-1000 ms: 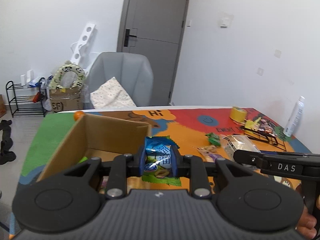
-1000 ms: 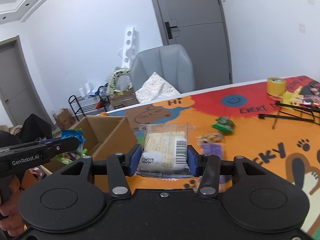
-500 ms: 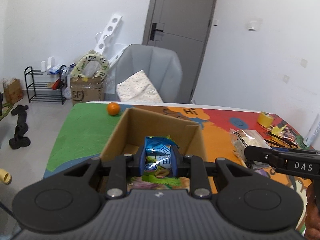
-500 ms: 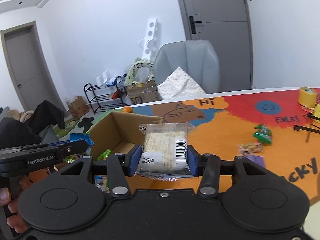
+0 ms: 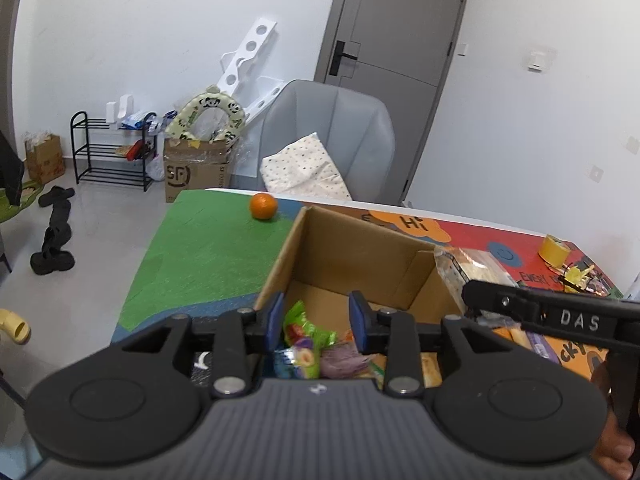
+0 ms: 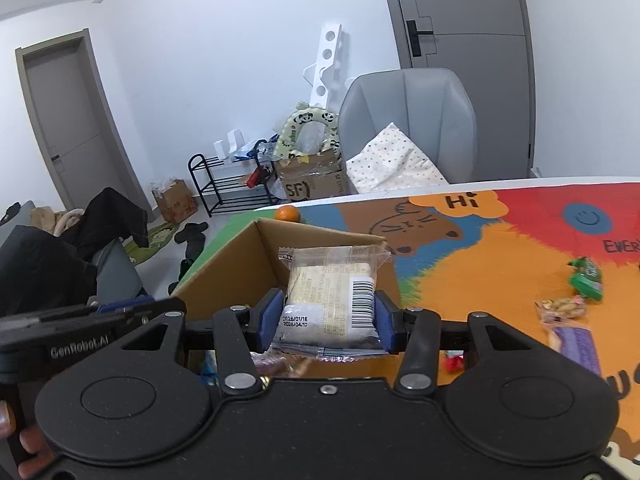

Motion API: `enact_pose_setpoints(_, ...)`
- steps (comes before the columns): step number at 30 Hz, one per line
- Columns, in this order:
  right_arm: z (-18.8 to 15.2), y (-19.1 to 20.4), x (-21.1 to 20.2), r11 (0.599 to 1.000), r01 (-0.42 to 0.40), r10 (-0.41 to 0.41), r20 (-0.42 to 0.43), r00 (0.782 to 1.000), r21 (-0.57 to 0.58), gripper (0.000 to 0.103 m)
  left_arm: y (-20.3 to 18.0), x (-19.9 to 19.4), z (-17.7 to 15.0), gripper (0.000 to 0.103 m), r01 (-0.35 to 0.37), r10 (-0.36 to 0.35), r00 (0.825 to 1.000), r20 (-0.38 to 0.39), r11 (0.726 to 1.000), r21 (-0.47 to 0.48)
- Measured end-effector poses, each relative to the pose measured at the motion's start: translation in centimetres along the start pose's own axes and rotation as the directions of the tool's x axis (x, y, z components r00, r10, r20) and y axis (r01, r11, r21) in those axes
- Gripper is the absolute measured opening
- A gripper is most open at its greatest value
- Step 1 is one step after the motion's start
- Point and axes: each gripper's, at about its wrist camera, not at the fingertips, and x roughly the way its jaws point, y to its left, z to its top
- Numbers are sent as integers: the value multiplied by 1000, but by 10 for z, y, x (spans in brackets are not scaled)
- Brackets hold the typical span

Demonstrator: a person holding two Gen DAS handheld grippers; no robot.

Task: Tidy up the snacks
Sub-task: 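Carry the blue packet into the box and open the left gripper while the right drops the bread packet in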

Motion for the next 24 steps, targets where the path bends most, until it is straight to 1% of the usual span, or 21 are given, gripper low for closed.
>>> enact_pose_setpoints(2,3,4,4,1000,-10,10,13,1000,4,49,2,0,-1,44,-4,4,1000,-3,1000,0)
enact_pose_setpoints(3,4,5,4,1000,-19,19,28,999,6,56,3,0,-1,48,-4,4,1000,-3,1000,-2)
enact_pose_setpoints(4,6,5,3,1000,-26,25,38,999,11,67,4,-1,-2,50,-2,2,1000,-2,1000,-5)
enact_pose_setpoints(6,6,3,2,999,-38,37,44,998,33,74,5,-2,-2,58,-1,1,1000,1,1000,-10)
enact_pose_setpoints(7,5,1,1,998,-39,37,41,998,40,74,5,-3,-3,61,-1,1,1000,4,1000,-9)
enact_pose_setpoints(9,2,-4,-1,998,-37,36,29,999,52,74,3,-4,-5,74,-2,2,1000,16,1000,-5)
enact_pose_setpoints(11,-1,-9,-4,998,-28,26,22,999,63,74,0,-5,-6,80,-3,3,1000,28,1000,0)
enact_pose_setpoints(13,-6,-14,-7,997,-15,14,20,1000,77,79,-4,-5,-8,83,-2,2,999,34,1000,3)
enact_pose_setpoints(17,-15,-25,-18,995,3,-4,17,1000,97,81,-12,-4,-12,85,3,-4,1000,26,1000,11)
enact_pose_setpoints(21,-26,-36,-27,993,28,-29,11,1000,119,84,-24,-5,-17,89,22,-22,1000,19,999,30)
enact_pose_setpoints(23,-30,-41,-31,991,36,-37,6,999,126,87,-29,-5,-19,89,29,-30,999,15,999,41)
enact_pose_setpoints(24,-32,-44,-34,991,40,-41,4,999,130,90,-33,-4,-20,89,33,-33,999,12,998,44)
